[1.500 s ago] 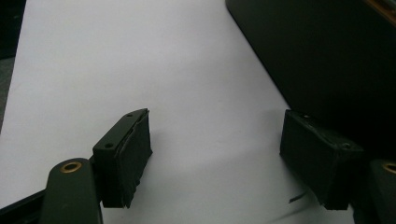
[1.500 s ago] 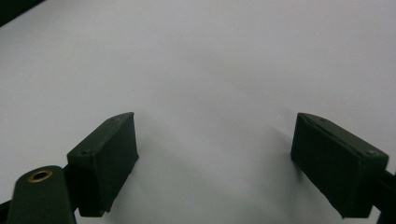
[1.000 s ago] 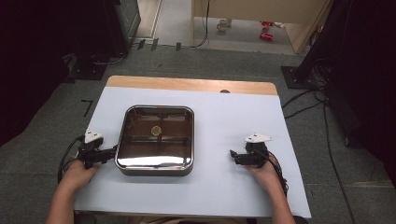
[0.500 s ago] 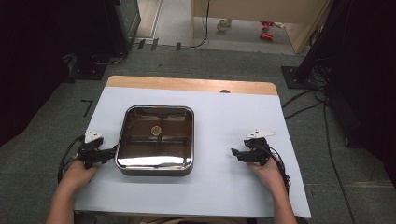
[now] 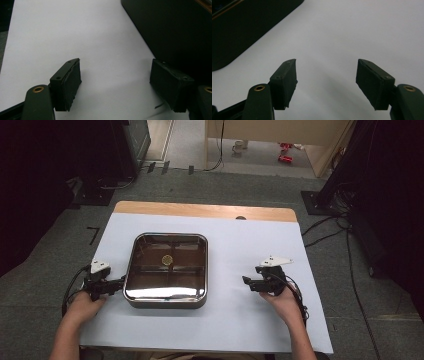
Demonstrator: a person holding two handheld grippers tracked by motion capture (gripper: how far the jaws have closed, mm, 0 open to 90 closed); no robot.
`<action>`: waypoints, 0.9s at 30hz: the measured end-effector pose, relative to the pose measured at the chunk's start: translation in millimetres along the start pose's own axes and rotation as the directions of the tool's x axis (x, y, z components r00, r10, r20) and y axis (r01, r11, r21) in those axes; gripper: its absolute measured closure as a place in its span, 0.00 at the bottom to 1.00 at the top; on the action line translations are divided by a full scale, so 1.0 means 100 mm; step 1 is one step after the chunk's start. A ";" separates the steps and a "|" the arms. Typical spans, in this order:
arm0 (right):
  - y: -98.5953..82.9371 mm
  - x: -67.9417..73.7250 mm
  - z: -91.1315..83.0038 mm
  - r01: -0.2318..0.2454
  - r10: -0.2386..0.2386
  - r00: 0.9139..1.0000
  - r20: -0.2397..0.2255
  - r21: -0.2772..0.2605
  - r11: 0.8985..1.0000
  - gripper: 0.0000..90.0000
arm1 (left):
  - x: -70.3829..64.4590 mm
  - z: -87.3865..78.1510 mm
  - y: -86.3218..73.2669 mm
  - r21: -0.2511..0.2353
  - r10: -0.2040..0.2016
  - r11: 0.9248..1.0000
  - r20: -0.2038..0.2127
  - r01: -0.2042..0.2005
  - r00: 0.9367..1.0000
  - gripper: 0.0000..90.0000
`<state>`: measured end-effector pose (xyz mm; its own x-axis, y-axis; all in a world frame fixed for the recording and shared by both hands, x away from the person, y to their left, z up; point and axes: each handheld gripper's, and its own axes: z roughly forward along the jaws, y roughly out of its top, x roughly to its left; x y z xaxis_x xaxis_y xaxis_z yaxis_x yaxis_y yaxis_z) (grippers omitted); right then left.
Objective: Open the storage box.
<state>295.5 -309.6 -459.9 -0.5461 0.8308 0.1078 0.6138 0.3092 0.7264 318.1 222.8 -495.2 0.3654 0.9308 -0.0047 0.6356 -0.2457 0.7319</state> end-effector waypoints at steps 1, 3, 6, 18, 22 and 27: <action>0.02 0.01 0.00 -0.001 0.001 1.000 -0.003 0.004 1.000 0.37 | 0.00 0.00 0.00 0.000 0.000 1.000 0.000 0.000 1.000 0.28; 0.05 0.03 0.00 0.003 -0.003 1.000 -0.013 0.003 1.000 0.37 | 0.00 0.00 0.00 0.000 0.000 1.000 0.000 0.000 1.000 0.28; 0.13 0.07 -0.02 0.023 -0.023 0.999 -0.022 -0.008 1.000 0.38 | 0.00 0.00 0.00 0.000 -0.001 1.000 0.000 0.001 1.000 0.28; 0.39 0.25 -0.01 0.079 -0.082 0.994 -0.075 -0.038 0.996 0.43 | 0.00 0.00 0.00 0.000 -0.001 1.000 0.000 0.001 1.000 0.28; 0.46 0.29 -0.01 0.086 -0.090 0.992 -0.092 -0.043 0.995 0.45 | 0.00 0.00 0.00 0.000 -0.001 1.000 0.000 0.001 1.000 0.28; 0.55 0.37 -0.01 0.077 -0.082 0.990 -0.114 -0.053 0.996 0.47 | 0.00 0.00 0.00 0.000 -0.001 1.000 0.000 0.001 1.000 0.28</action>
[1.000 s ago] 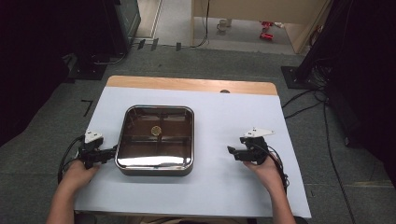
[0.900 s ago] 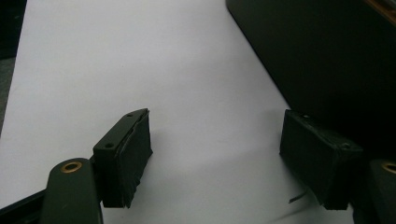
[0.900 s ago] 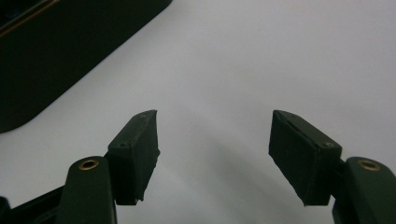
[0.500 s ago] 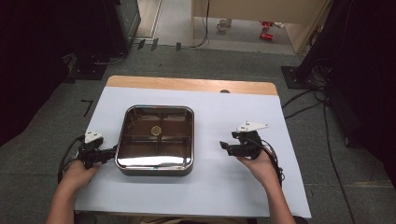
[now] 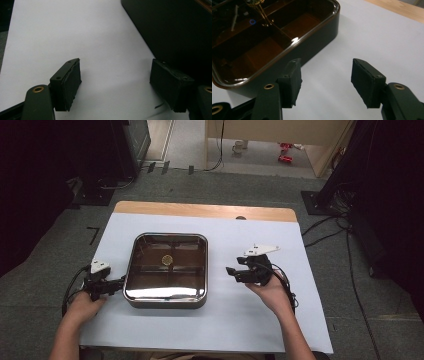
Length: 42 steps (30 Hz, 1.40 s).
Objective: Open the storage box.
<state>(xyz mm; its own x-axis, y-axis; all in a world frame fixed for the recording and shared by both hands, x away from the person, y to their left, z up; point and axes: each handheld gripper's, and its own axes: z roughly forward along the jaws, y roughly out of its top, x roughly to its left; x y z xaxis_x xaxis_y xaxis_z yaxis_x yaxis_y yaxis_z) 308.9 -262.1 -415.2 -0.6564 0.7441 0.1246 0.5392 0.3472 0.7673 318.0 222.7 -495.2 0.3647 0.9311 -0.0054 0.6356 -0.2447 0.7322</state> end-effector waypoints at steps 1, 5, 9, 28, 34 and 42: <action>0.02 0.01 0.01 0.007 -0.007 1.000 -0.001 -0.001 1.000 0.47 | 0.00 0.00 0.00 0.000 0.000 1.000 0.000 0.000 1.000 0.28; 0.09 0.05 0.05 0.020 -0.019 1.000 -0.007 0.004 1.000 0.48 | 0.00 0.00 0.00 0.000 0.000 1.000 0.000 0.000 1.000 0.28; 0.16 0.08 0.08 0.023 -0.023 0.999 -0.026 -0.004 1.000 0.50 | 0.00 0.00 0.00 0.000 0.000 1.000 0.000 0.000 1.000 0.28; 0.42 0.30 0.27 0.084 -0.084 0.994 -0.064 -0.007 0.996 0.53 | 0.00 0.00 0.00 -0.001 -0.001 1.000 0.000 0.001 1.000 0.28; 0.48 0.36 0.35 0.093 -0.093 0.992 -0.080 -0.008 0.996 0.53 | 0.00 0.00 0.00 0.000 0.001 1.000 0.000 -0.001 1.000 0.28; 0.56 0.41 0.45 0.095 -0.095 0.990 -0.101 -0.009 0.995 0.53 | 0.00 0.00 0.00 -0.001 0.003 1.000 -0.001 -0.003 1.000 0.28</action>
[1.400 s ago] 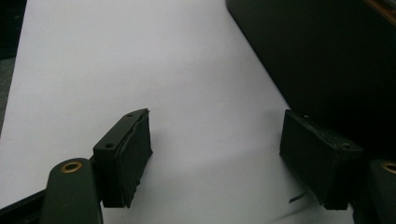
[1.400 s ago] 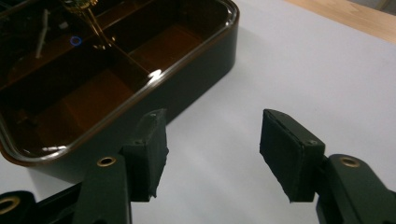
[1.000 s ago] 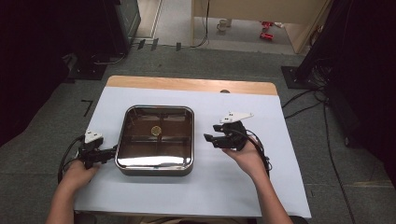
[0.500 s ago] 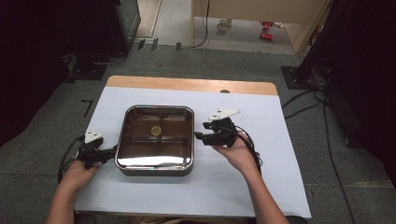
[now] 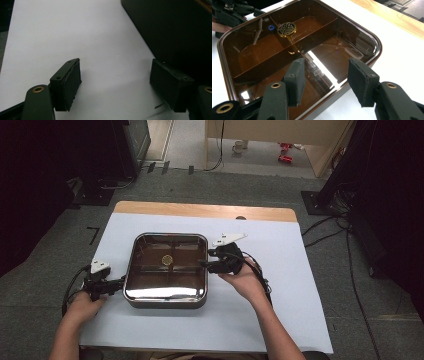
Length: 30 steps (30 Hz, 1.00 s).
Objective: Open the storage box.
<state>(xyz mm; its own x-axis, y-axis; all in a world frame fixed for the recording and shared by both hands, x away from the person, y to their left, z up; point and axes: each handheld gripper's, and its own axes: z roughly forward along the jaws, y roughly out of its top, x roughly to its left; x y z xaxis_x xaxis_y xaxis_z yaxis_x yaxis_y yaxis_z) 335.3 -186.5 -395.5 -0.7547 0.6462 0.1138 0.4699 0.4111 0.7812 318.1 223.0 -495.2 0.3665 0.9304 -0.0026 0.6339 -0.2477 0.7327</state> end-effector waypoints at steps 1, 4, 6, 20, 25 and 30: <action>0.01 0.00 0.01 0.002 -0.002 1.000 -0.001 0.003 1.000 0.54 | 0.00 0.00 0.00 0.000 0.000 1.000 0.000 0.000 1.000 0.28; 0.03 0.02 0.05 0.009 -0.009 1.000 -0.007 0.006 1.000 0.54 | 0.00 0.00 0.00 0.000 -0.002 1.000 0.000 0.002 1.000 0.28; 0.05 0.04 0.07 0.016 -0.016 1.000 -0.008 0.008 1.000 0.54 | 0.00 0.00 0.00 0.001 -0.002 1.000 0.000 0.002 1.000 0.28; 0.14 0.09 0.26 0.034 -0.033 0.999 -0.035 0.010 0.999 0.54 | 0.00 0.00 0.00 0.000 -0.002 1.000 0.000 0.002 1.000 0.28; 0.17 0.13 0.33 0.045 -0.044 0.997 -0.057 0.005 0.999 0.53 | 0.00 0.00 0.00 0.000 -0.002 1.000 0.000 0.002 1.000 0.28; 0.21 0.16 0.39 0.060 -0.059 0.995 -0.077 0.004 0.998 0.53 | 0.00 0.00 0.00 0.000 -0.002 1.000 0.000 0.002 1.000 0.28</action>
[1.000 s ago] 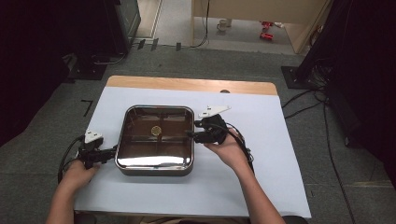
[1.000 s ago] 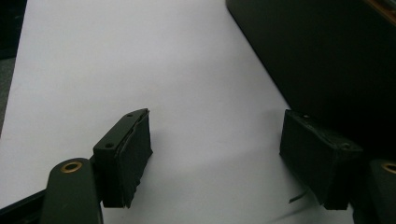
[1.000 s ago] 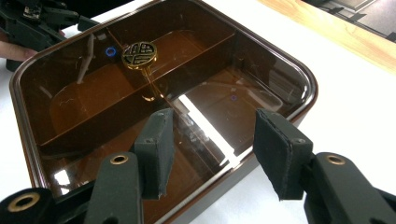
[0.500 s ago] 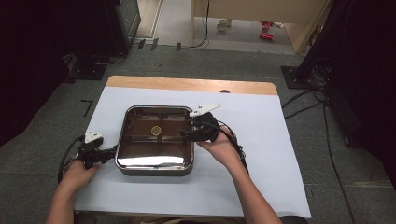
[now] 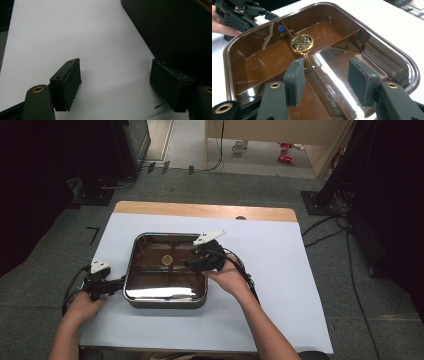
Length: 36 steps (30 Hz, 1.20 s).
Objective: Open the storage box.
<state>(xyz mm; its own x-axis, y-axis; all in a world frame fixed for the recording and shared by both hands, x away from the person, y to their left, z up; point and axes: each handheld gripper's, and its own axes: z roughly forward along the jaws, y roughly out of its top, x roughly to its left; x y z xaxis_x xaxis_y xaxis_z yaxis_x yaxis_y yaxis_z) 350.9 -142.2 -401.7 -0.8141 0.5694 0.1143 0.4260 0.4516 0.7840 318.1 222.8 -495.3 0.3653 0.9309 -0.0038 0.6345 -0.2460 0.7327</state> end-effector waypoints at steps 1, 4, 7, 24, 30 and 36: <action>0.01 0.01 0.01 0.006 -0.006 1.000 -0.005 -0.004 1.000 0.53 | 0.00 0.00 0.00 0.000 0.000 1.000 0.000 0.000 1.000 0.28; 0.04 0.03 0.04 0.008 -0.008 1.000 -0.017 -0.001 1.000 0.53 | 0.00 0.00 0.00 0.000 0.000 1.000 0.000 0.000 1.000 0.28; 0.06 0.05 0.09 0.014 -0.014 1.000 -0.022 0.004 1.000 0.53 | 0.00 0.00 0.00 0.000 0.000 1.000 0.000 0.000 1.000 0.28; 0.11 0.14 0.33 0.036 -0.036 0.999 -0.031 0.005 0.999 0.53 | 0.00 0.00 0.00 0.000 0.000 1.000 0.000 0.000 1.000 0.28; 0.12 0.15 0.42 0.032 -0.032 0.999 -0.029 0.006 0.999 0.53 | 0.00 0.00 0.00 0.000 0.000 1.000 0.000 0.000 1.000 0.28; 0.12 0.18 0.50 0.033 -0.033 0.999 -0.030 0.006 0.999 0.53 | 0.00 0.00 0.00 0.000 0.000 1.000 0.000 0.000 1.000 0.28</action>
<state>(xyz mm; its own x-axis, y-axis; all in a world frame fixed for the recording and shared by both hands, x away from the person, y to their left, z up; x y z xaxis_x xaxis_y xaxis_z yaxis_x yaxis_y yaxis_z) 361.0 -91.7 -421.0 -0.8390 0.5336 0.1066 0.4012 0.4743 0.7837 318.1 222.8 -495.2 0.3653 0.9309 -0.0038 0.6345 -0.2460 0.7327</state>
